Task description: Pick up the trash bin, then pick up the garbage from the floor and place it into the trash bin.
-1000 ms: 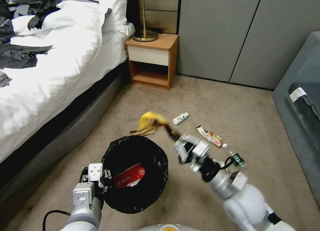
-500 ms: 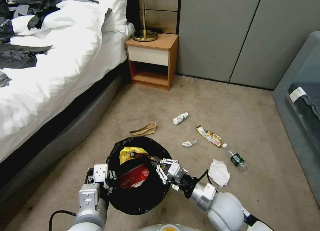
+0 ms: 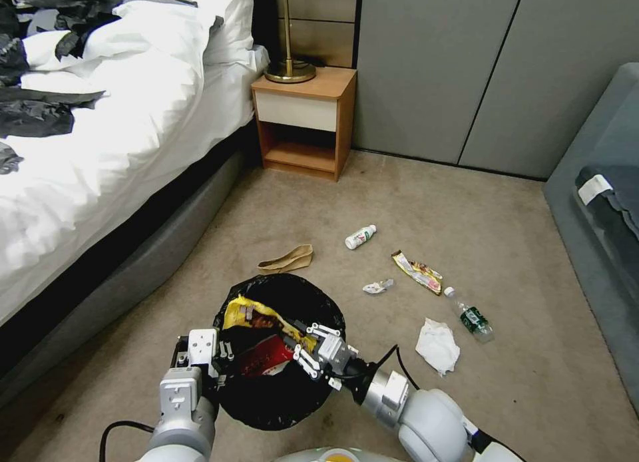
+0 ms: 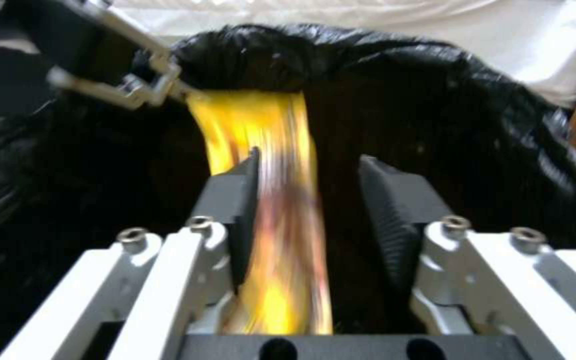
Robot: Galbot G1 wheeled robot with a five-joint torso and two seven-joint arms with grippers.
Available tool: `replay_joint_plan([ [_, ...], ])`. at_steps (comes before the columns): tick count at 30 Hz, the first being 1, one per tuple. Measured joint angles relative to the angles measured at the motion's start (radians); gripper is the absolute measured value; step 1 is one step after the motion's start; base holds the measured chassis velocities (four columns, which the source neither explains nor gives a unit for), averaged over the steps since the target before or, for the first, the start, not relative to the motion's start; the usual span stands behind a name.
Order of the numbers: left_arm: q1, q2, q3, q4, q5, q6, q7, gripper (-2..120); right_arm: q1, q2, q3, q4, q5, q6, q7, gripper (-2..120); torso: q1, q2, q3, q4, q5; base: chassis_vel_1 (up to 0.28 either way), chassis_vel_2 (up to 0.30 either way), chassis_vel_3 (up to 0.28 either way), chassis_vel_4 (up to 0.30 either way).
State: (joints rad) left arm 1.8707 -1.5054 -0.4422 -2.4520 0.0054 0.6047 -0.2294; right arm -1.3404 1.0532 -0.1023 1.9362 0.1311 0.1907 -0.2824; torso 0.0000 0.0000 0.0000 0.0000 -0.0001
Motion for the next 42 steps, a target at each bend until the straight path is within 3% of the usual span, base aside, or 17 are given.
replay_joint_plan([
  [4, -0.006, 0.0, 0.0, 0.002, -0.002, 0.002, 0.001, 1, -0.022, -0.02, 0.014, 0.008, 0.0, -0.004, 0.001, 59, 0.0, 0.0, 0.0, 0.0, 0.0001, 0.0, 0.0, 0.0, 0.0],
  [8, -0.008, 0.0, 0.001, 0.003, -0.003, 0.002, 0.001, 1, -0.031, -0.026, 0.022, 0.014, 0.0, -0.004, 0.001, 68, 0.0, 0.0, 0.0, 0.0, 0.0001, 0.0, 0.0, 0.0, 0.0],
  [15, -0.013, 0.002, 0.001, 0.007, -0.004, 0.003, 0.002, 1, -0.052, -0.037, 0.057, 0.039, -0.001, -0.004, -0.001, 96, 0.0, 0.0, 0.0, 0.0, 0.0002, 0.0, 0.0, 0.0, 0.0],
  [22, -0.012, 0.003, 0.001, 0.007, -0.004, 0.004, 0.003, 1, -0.079, -0.041, 0.115, 0.111, -0.004, 0.006, -0.004, 100, 0.0, 0.0, 0.0, -0.0001, 0.0002, 0.0, 0.0, 0.0, 0.0],
  [26, -0.013, 0.004, -0.003, 0.013, -0.004, 0.004, 0.004, 1, -0.109, -0.031, 0.177, 0.216, -0.007, 0.019, 0.013, 100, 0.0, 0.0, 0.0, 0.0, 0.0001, 0.0, 0.0, 0.0, 0.0],
  [31, -0.016, 0.005, -0.013, 0.021, -0.005, 0.003, 0.005, 1, -0.179, 0.035, 0.267, 0.339, -0.052, 0.024, 0.107, 100, 0.0, 0.0, 0.0, 0.0007, 0.0, 0.0, 0.0, 0.0, 0.0],
  [35, -0.021, 0.011, -0.026, 0.025, -0.015, 0.002, 0.005, 1, -0.34, 0.2, 0.368, 0.415, -0.15, 0.05, 0.248, 100, 0.0, 0.0, 0.0, -0.0002, 0.0003, 0.0, 0.0, 0.0, 0.0],
  [42, -0.031, 0.018, -0.04, 0.025, -0.034, 0.002, 0.006, 1, -0.497, 0.331, 0.413, 0.374, -0.242, 0.107, 0.385, 100, 0.0, 0.0, 0.0, 0.0, 0.0002, 0.0, 0.0, 0.0, 0.0],
])
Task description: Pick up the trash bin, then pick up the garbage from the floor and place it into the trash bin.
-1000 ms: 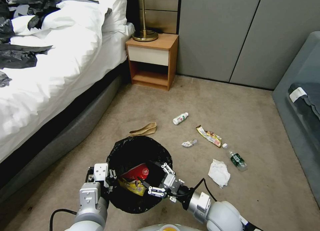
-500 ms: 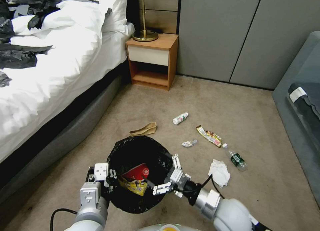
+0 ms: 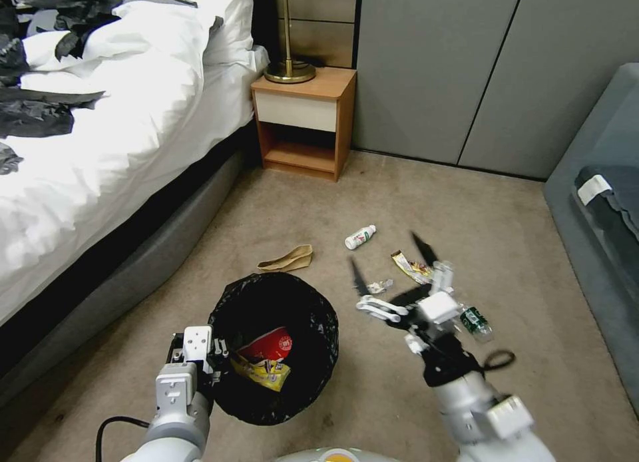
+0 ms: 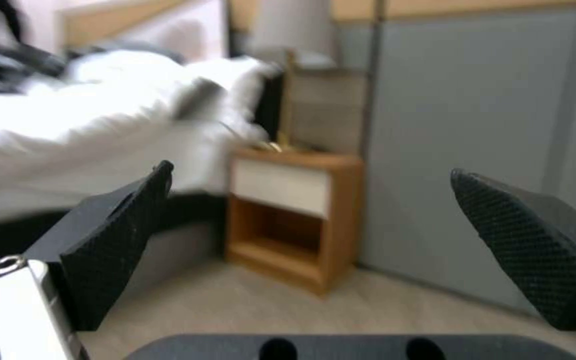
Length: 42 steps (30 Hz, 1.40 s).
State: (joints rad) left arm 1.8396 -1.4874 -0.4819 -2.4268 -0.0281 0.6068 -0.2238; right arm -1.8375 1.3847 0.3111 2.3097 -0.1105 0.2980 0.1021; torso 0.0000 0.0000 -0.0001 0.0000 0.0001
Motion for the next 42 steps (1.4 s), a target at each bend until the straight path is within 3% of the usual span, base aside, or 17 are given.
replay_joint_plan([
  [11, -0.017, 0.002, 0.0, 0.008, -0.011, 0.002, 0.001, 1, -0.052, 0.085, 0.062, -0.135, -0.017, 0.058, 0.067, 100, 0.0, 0.0, 0.0, 0.0001, -0.0001, 0.0, 0.0, 0.0, 0.0],
  [19, -0.024, 0.001, 0.001, 0.013, -0.014, 0.003, 0.001, 1, -0.02, 0.085, 0.089, -0.153, 0.025, 0.016, 0.067, 100, 0.0, 0.0, 0.0, 0.0, -0.0001, 0.0, 0.0, 0.0, 0.0],
  [23, -0.023, 0.001, 0.001, 0.014, -0.014, 0.004, 0.001, 1, 0.028, 0.07, 0.124, -0.167, 0.079, -0.083, 0.064, 100, 0.0, 0.0, 0.0, 0.0, -0.0001, 0.0, 0.0, 0.0, 0.0],
  [26, -0.02, 0.002, 0.001, 0.014, -0.014, 0.004, 0.001, 1, 0.107, 0.041, 0.166, -0.221, 0.15, -0.232, 0.062, 100, 0.0, 0.0, 0.0, -0.0001, 0.0, 0.0, 0.0, 0.0, 0.0],
  [27, -0.02, 0.002, 0.001, 0.014, -0.014, 0.004, 0.001, 1, 0.107, 0.041, 0.166, -0.221, 0.15, -0.232, 0.062, 100, 0.0, 0.0, 0.0, -0.0001, 0.0, 0.0, 0.0, 0.0, 0.0],
  [29, -0.017, 0.002, 0.0, 0.014, -0.013, 0.004, 0.001, 1, 0.186, 0.019, 0.192, -0.312, 0.196, -0.331, 0.057, 100, 0.0, 0.0, 0.0, 0.0001, 0.0001, 0.0, 0.0, 0.0, 0.0],
  [33, -0.01, 0.003, 0.0, 0.011, -0.011, 0.003, 0.0, 1, 0.282, -0.01, 0.205, -0.439, 0.264, -0.427, 0.048, 100, 0.0, 0.0, 0.0, 0.0002, 0.0001, 0.0, 0.0, 0.0, 0.0],
  [42, -0.004, 0.0, -0.001, 0.007, -0.006, 0.002, -0.001, 1, 0.41, -0.028, 0.208, -0.691, 0.307, -0.485, 0.013, 100, 0.0, 0.0, 0.0, -0.0001, 0.0001, 0.0, 0.0, 0.0, 0.0],
])
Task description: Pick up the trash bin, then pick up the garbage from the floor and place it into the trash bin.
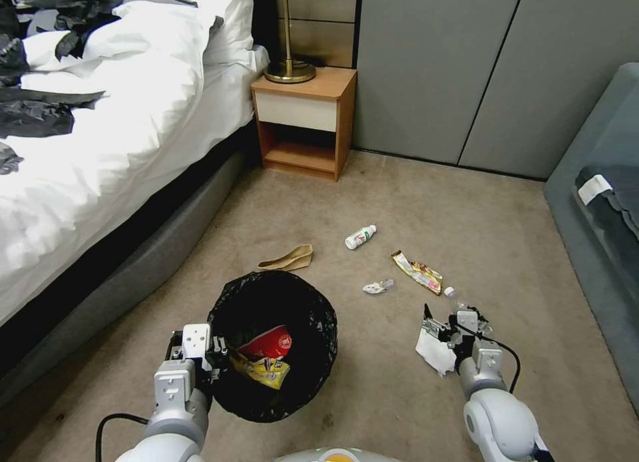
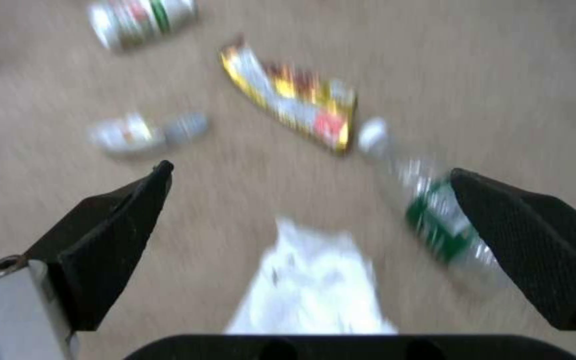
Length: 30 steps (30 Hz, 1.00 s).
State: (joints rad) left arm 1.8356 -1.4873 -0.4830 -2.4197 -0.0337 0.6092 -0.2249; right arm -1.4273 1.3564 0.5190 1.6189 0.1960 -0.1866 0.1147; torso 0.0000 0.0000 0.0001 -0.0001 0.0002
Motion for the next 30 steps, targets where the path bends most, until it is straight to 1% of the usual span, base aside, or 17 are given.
replay_joint_plan([
  [2, 0.001, 0.0, 0.0, -0.001, 0.001, 0.0, 0.0, 1, 0.02, 0.003, -0.003, -0.067, 0.007, 0.0, -0.009, 100, 0.0, 0.0, 0.0, 0.0002, -0.0003, 0.0, 0.0, 0.0, 0.0],
  [3, 0.001, 0.0, 0.0, -0.001, 0.001, 0.0, 0.0, 1, 0.02, 0.003, -0.003, -0.067, 0.007, 0.0, -0.009, 100, 0.0, 0.0, 0.0, 0.0002, -0.0003, 0.0, 0.0, 0.0, 0.0],
  [4, 0.001, 0.0, 0.0, -0.001, 0.001, 0.0, 0.0, 1, 0.032, 0.004, -0.005, -0.111, 0.014, 0.001, -0.016, 100, 0.0, 0.0, 0.0, 0.0, 0.0001, 0.0, 0.0, 0.0, 0.0],
  [7, 0.001, 0.0, 0.0, -0.001, 0.002, 0.0, 0.0, 1, 0.06, 0.004, -0.004, -0.191, 0.018, 0.014, -0.036, 100, 0.0, 0.0, 0.0, 0.0, -0.0002, 0.0, 0.0, 0.0, 0.0],
  [17, -0.001, -0.001, 0.0, 0.0, 0.003, -0.001, -0.001, 1, 0.1, 0.007, 0.001, -0.297, 0.022, 0.04, -0.067, 100, 0.0, 0.0, 0.0, 0.0001, -0.0002, 0.0, 0.0, 0.0, 0.0],
  [20, 0.0, -0.001, 0.001, 0.0, 0.003, -0.001, -0.001, 1, 0.117, 0.01, 0.004, -0.346, 0.018, 0.058, -0.073, 89, 0.0, 0.0, 0.0, 0.0001, -0.0002, 0.0, 0.0, 0.0, 0.0],
  [21, 0.0, -0.001, 0.001, 0.0, 0.003, -0.001, -0.001, 1, 0.117, 0.01, 0.004, -0.346, 0.018, 0.058, -0.073, 89, 0.0, 0.0, 0.0, 0.0001, -0.0002, 0.0, 0.0, 0.0, 0.0],
  [25, 0.006, 0.0, 0.001, -0.002, 0.003, -0.002, -0.002, 1, 0.132, 0.015, 0.004, -0.404, 0.016, 0.086, -0.087, 71, 0.0, 0.0, 0.0, 0.0001, -0.0003, 0.0, 0.0, 0.0, 0.0],
  [26, 0.006, 0.0, 0.001, -0.002, 0.003, -0.002, -0.002, 1, 0.132, 0.015, 0.004, -0.404, 0.016, 0.086, -0.087, 71, 0.0, 0.0, 0.0, 0.0001, -0.0003, 0.0, 0.0, 0.0, 0.0],
  [28, 0.008, -0.001, 0.002, -0.005, 0.003, -0.003, -0.002, 1, 0.136, 0.019, 0.005, -0.423, 0.013, 0.099, -0.094, 61, 0.0, 0.0, 0.0, 0.0001, -0.0002, 0.0, 0.0, 0.0, 0.0],
  [29, 0.008, -0.001, 0.002, -0.005, 0.003, -0.003, -0.002, 1, 0.136, 0.019, 0.005, -0.423, 0.013, 0.099, -0.094, 61, 0.0, 0.0, 0.0, 0.0001, -0.0002, 0.0, 0.0, 0.0, 0.0],
  [30, 0.008, -0.001, 0.003, -0.006, 0.004, -0.003, -0.002, 1, 0.14, 0.021, 0.005, -0.432, 0.012, 0.105, -0.097, 57, 0.0, 0.0, 0.0, 0.0, -0.0004, 0.0, 0.0, 0.0, 0.0],
])
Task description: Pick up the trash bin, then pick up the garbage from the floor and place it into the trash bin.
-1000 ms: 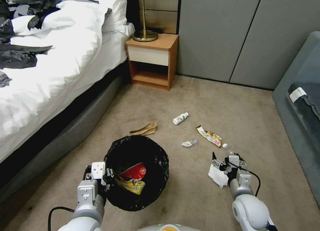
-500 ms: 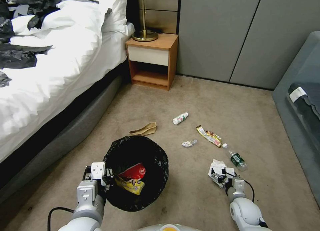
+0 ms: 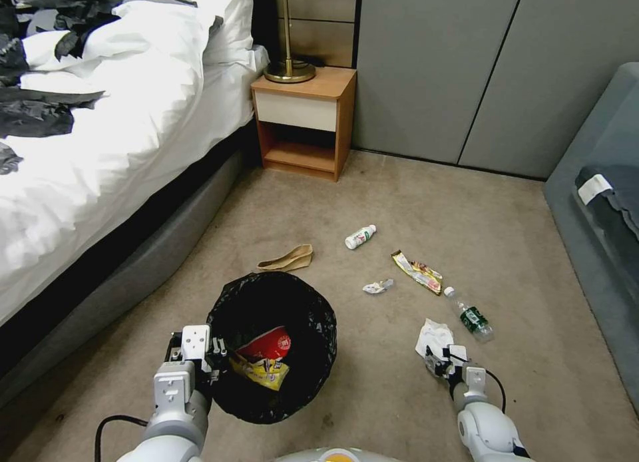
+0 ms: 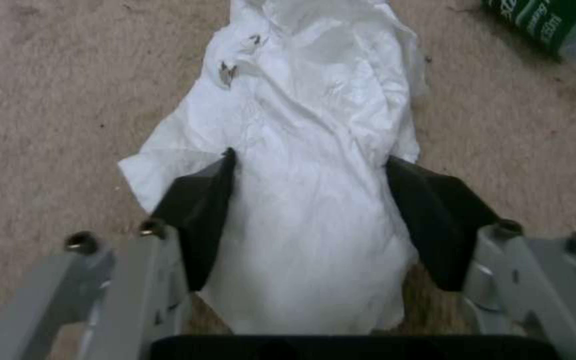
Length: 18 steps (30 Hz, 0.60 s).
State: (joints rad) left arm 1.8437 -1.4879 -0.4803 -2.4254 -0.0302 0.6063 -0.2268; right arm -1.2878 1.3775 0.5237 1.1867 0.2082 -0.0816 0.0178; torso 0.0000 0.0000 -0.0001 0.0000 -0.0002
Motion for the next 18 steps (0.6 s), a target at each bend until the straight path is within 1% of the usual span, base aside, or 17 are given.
replay_joint_plan([
  [2, 0.003, 0.0, 0.001, -0.001, 0.001, -0.001, 0.0, 1, 0.008, 0.003, 0.001, -0.019, -0.003, 0.013, -0.006, 46, 0.0, 0.0, 0.0, 0.0, -0.0002, 0.0, 0.0, 0.0, 0.0],
  [4, 0.003, 0.0, 0.001, -0.002, 0.002, -0.001, 0.0, 1, 0.01, 0.004, 0.001, -0.023, -0.003, 0.016, -0.007, 45, 0.0, 0.0, 0.0, 0.0, -0.0002, 0.0, 0.0, 0.0, 0.0],
  [6, 0.008, 0.0, 0.001, -0.004, 0.004, -0.002, 0.0, 1, 0.012, 0.006, 0.003, -0.034, -0.006, 0.028, -0.012, 32, 0.0, 0.0, 0.0, 0.0003, -0.0001, 0.0, 0.0, 0.0, 0.0],
  [7, 0.008, 0.0, 0.001, -0.004, 0.004, -0.002, 0.0, 1, 0.012, 0.006, 0.003, -0.034, -0.006, 0.028, -0.012, 32, 0.0, 0.0, 0.0, 0.0003, -0.0001, 0.0, 0.0, 0.0, 0.0],
  [10, 0.009, -0.001, 0.003, -0.006, 0.006, -0.003, -0.001, 1, 0.021, 0.009, 0.003, -0.051, -0.009, 0.04, -0.018, 19, 0.0, 0.0, 0.0, 0.0001, 0.0001, 0.0, 0.0, 0.0, 0.0],
  [11, 0.009, -0.001, 0.003, -0.006, 0.006, -0.003, -0.001, 1, 0.021, 0.009, 0.003, -0.051, -0.009, 0.04, -0.018, 19, 0.0, 0.0, 0.0, 0.0001, 0.0001, 0.0, 0.0, 0.0, 0.0],
  [13, 0.01, -0.002, 0.005, -0.006, 0.008, -0.003, -0.001, 1, 0.026, 0.01, 0.004, -0.061, -0.011, 0.048, -0.021, 12, 0.0, 0.0, 0.0, 0.0002, 0.0, 0.0, 0.0, 0.0, 0.0],
  [14, 0.011, -0.002, 0.006, -0.007, 0.009, -0.003, -0.001, 1, 0.026, 0.01, 0.005, -0.063, -0.012, 0.051, -0.022, 6, 0.0, 0.0, 0.0, 0.0002, 0.0001, 0.0, 0.0, 0.0, 0.0],
  [15, 0.012, -0.002, 0.006, -0.007, 0.01, -0.003, 0.0, 1, 0.027, 0.01, 0.006, -0.066, -0.014, 0.054, -0.023, 2, 0.0, 0.0, 0.0, 0.0003, 0.0001, 0.0, 0.0, 0.0, 0.0],
  [18, 0.012, -0.002, 0.007, -0.008, 0.01, -0.003, -0.001, 1, 0.027, 0.01, 0.006, -0.068, -0.015, 0.058, -0.024, 0, 0.0, 0.0, 0.0, 0.0005, 0.0001, 0.0, 0.0, 0.0, 0.0],
])
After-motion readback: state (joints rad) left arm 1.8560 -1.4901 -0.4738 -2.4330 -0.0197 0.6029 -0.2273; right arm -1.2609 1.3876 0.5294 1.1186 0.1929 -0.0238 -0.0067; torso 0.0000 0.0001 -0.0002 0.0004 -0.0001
